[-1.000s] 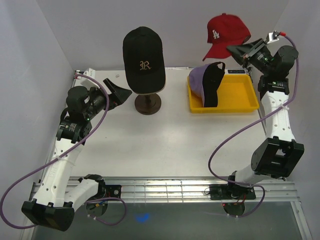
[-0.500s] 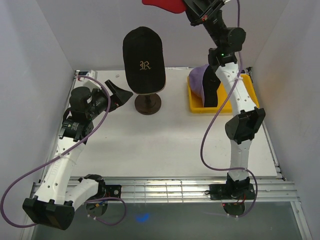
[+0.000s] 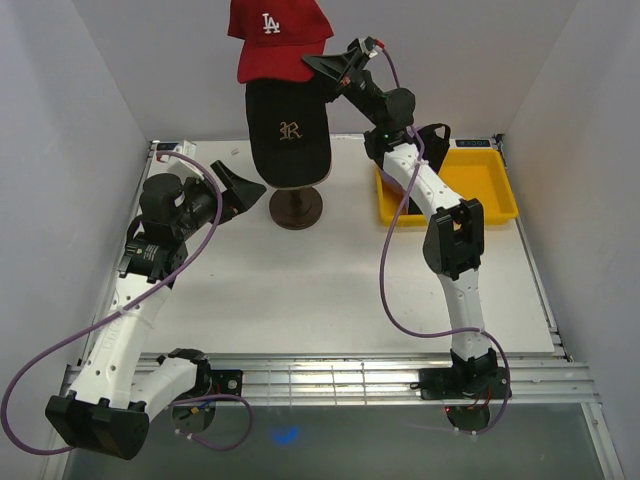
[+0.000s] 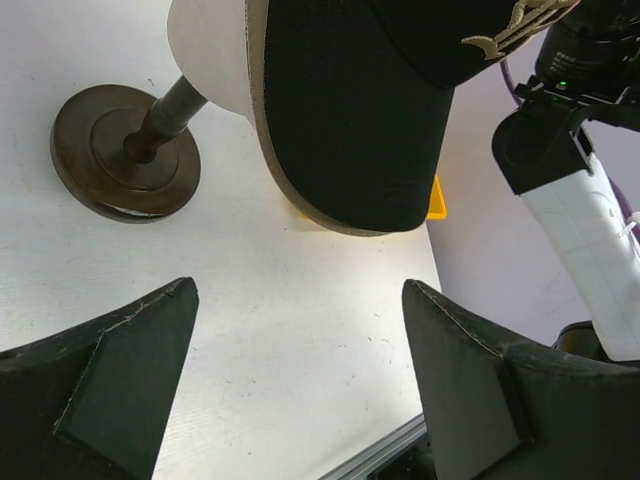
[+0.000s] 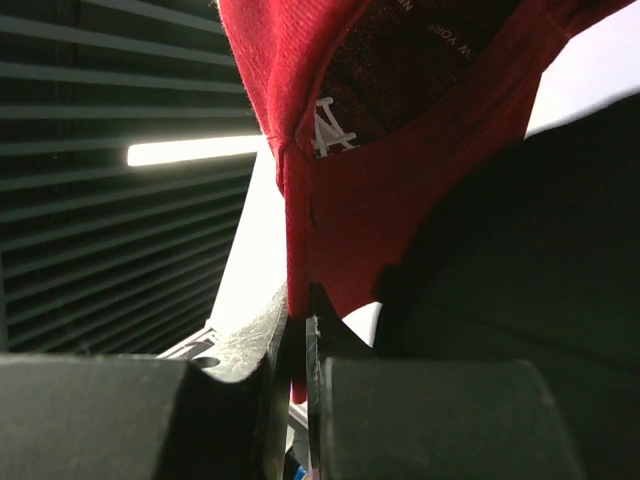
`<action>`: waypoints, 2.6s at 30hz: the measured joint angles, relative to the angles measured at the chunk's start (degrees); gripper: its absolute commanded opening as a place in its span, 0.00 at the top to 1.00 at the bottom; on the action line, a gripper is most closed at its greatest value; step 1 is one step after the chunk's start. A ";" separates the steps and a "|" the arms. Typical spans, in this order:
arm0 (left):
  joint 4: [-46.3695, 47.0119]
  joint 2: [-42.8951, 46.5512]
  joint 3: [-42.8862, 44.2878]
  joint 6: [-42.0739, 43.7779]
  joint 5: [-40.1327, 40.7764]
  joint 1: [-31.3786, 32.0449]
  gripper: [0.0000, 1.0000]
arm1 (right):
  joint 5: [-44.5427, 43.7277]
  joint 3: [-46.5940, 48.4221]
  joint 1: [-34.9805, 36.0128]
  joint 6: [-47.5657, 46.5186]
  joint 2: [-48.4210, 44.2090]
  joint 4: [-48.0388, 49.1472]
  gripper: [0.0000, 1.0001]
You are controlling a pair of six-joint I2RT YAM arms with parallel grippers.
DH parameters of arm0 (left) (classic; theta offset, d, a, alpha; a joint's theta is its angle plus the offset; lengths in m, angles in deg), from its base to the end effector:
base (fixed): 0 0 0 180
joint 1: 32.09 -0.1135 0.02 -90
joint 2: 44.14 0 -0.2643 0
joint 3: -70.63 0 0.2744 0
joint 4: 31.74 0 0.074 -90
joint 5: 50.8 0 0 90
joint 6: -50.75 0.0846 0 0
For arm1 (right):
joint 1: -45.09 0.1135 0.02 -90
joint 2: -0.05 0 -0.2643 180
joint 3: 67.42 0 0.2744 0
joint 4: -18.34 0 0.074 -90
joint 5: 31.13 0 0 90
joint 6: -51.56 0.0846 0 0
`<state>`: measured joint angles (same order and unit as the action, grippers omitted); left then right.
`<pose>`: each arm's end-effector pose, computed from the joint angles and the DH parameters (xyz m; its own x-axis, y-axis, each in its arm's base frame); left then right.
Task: Stack the hats
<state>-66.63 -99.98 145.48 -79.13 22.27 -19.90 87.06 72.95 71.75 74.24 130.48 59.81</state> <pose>0.2685 -0.0832 0.3792 -0.5103 -0.5173 -0.6870 0.1936 0.7092 -0.6779 0.4775 0.2845 0.4782 -0.8772 0.4696 -0.1002 -0.3905 -0.5763 0.7179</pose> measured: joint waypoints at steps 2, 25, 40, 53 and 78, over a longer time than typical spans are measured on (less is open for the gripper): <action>-0.04 0.00 0.00 0.02 0.02 0.00 0.07 | 0.76 -1.73 -0.02 0.55 -0.02 1.53 0.92; -1.38 -3.02 0.63 1.31 2.45 0.00 0.07 | 8.35 -6.05 -1.46 1.40 -1.46 16.52 0.92; -2.49 -4.00 2.56 1.62 3.93 0.00 0.07 | 10.49 -19.63 -1.60 2.12 -5.68 19.45 0.92; -3.06 -5.31 4.07 2.14 4.52 0.00 0.07 | 9.53 -26.43 -1.92 2.64 -8.31 22.23 0.92; -5.11 -11.23 22.38 -0.96 -0.15 -5.73 0.22 | 12.41 -23.12 -2.32 2.43 -8.11 21.27 0.92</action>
<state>-71.75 -111.21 167.86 -80.09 22.12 -25.63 99.47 49.83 69.43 76.67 122.37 81.08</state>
